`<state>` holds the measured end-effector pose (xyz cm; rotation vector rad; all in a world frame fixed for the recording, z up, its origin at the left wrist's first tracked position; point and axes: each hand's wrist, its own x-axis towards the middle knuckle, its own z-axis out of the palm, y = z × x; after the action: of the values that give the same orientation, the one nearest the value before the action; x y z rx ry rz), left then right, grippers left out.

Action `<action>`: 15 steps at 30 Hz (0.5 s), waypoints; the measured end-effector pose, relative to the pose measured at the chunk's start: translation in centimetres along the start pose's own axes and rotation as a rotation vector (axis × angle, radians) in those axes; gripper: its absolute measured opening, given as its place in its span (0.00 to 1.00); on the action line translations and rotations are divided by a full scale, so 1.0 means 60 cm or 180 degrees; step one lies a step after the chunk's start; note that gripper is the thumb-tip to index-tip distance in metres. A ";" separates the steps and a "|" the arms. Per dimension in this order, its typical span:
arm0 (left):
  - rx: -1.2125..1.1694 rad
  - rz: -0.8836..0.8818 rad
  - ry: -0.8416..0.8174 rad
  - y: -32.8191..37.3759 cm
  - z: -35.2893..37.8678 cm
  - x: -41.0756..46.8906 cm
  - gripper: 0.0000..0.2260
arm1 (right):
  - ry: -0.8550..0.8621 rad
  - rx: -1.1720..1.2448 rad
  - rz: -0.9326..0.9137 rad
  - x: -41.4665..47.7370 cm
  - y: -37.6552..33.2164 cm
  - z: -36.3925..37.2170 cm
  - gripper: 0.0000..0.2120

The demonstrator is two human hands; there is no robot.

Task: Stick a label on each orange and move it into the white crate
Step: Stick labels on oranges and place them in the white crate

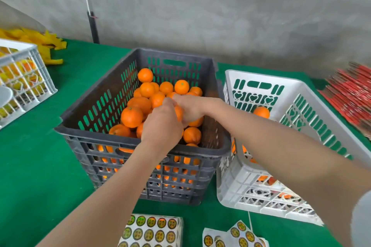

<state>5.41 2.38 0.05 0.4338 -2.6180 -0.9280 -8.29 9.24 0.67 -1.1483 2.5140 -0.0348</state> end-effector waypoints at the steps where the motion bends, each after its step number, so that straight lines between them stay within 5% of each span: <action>1: -0.0005 -0.0012 0.0047 0.000 0.001 -0.001 0.16 | 0.0265 0.0071 -0.0173 -0.024 -0.002 -0.005 0.24; 7: -0.0760 0.0318 0.1005 -0.008 -0.004 -0.017 0.09 | 0.1916 0.1702 -0.0236 -0.203 -0.011 0.014 0.36; 11: -0.1468 0.0864 0.1201 0.021 -0.023 -0.054 0.09 | 0.2068 0.3245 -0.0301 -0.319 -0.017 0.051 0.36; 15: -0.1945 0.1136 0.0595 0.057 -0.007 -0.139 0.08 | 0.1864 0.4849 -0.0517 -0.392 -0.003 0.122 0.31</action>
<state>12.47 7.89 0.90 -0.0976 -2.0097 -1.3948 8.42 27.32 1.55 -0.6030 1.7620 -2.0881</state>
